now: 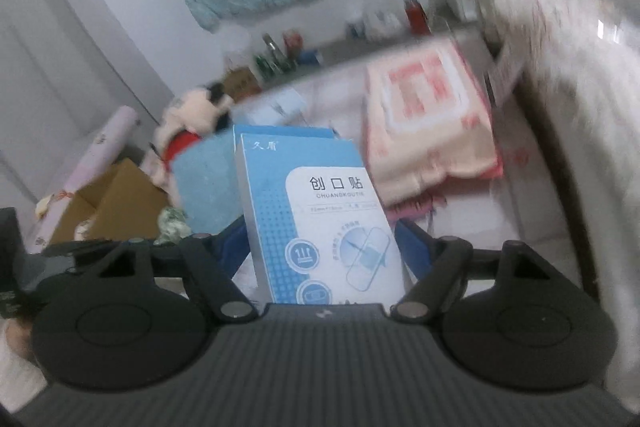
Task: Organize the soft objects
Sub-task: 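Grasp the green cloth with the left tool while the right tool grasps the blue bandage box, then carry the green cloth and bandage box into the cardboard box and release both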
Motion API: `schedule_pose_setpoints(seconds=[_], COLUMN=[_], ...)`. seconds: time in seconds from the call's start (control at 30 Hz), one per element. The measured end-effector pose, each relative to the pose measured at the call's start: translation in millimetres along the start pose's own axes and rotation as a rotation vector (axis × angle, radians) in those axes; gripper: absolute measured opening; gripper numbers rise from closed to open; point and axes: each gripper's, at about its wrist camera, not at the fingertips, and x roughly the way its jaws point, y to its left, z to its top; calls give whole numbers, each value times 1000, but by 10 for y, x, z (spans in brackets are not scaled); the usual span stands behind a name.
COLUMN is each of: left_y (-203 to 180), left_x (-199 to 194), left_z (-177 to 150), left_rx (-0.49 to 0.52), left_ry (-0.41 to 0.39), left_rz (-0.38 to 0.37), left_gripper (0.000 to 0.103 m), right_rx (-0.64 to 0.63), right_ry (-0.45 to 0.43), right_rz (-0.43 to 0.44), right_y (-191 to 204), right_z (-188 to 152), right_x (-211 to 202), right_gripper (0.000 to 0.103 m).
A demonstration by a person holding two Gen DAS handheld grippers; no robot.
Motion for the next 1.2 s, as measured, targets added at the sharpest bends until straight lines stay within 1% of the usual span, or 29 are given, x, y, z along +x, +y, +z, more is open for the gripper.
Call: schedule_pose_setpoints(seconds=[0.07,0.13,0.23,0.3,0.33,0.4,0.47,0.53,0.57,0.63,0.67,0.73,0.77,0.83,0.87,0.9,0.93,1.0,1.03,1.07,1.1,1.13,1.2], left_y=[-14,-25,7,123,200,405,613,854,997,1309,1466,1742,1850,2025,2091,2151,2216,2346,2396,2408,2408,2380,2348], left_x=[-178,-420,-913,-1270,-1434,-1761,-1984,-2111,-2133,-2036,-1949,-1709,-1567,-1215,-1033,-866,-731,-552,-509,-489,-519,-560,-751], left_z=[15,19,0,-15,-31,-79,-139,-225,-279,-386,-452,-576,-619,-714,-751,-781,-805,-845,-865,-885,-909,-903,-904], left_rx=[-12,-11,-11,-41,-59,-92,-109,-124,-138,-142,-160,-174,-164,-119,-101,-86,-86,-106,-114,-106,-94,-78,-76], left_ry=[-14,-52,-138,-199,-225,-268,-281,-254,-222,-90,-32,59,100,210,262,305,333,350,346,338,332,314,255], left_rz=[-6,-24,-12,4,21,80,149,239,280,317,340,392,410,449,461,456,448,460,472,500,530,555,544], left_gripper=[12,12,12,12,12,12,12,12,12,12,12,12,12,12,13,13,17,28,38,52,58,63,65], right_rx=[-15,-36,-59,-71,-77,-90,-107,-107,-105,-115,-125,-132,-139,-145,-148,-150,-152,-156,-155,-156,-165,-177,-229], right_ry=[-25,-50,-69,-66,-65,-54,-40,-9,12,47,63,86,99,123,140,153,160,176,186,199,213,221,226], right_rz=[37,97,181,245,278,323,363,405,422,460,470,469,465,444,435,428,415,392,385,379,368,358,336], right_y=[134,333,687,930,1069,1331,1599,1897,2035,2333,2483,2759,2883,3092,3179,3252,3303,3397,3422,3434,3488,3486,3565], right_z=[52,104,176,215,231,253,261,269,261,250,248,229,216,202,187,156,132,105,75,46,17,-15,-71], right_x=[-165,-293,-369,-362,-336,-247,-131,36,123,319,418,576,664,827,920,971,1029,1153,1152,1201,1259,1273,1331], right_gripper=[77,77,77,77,77,77,77,77,77,77,77,77,77,77,77,77,77,77,77,77,77,77,77])
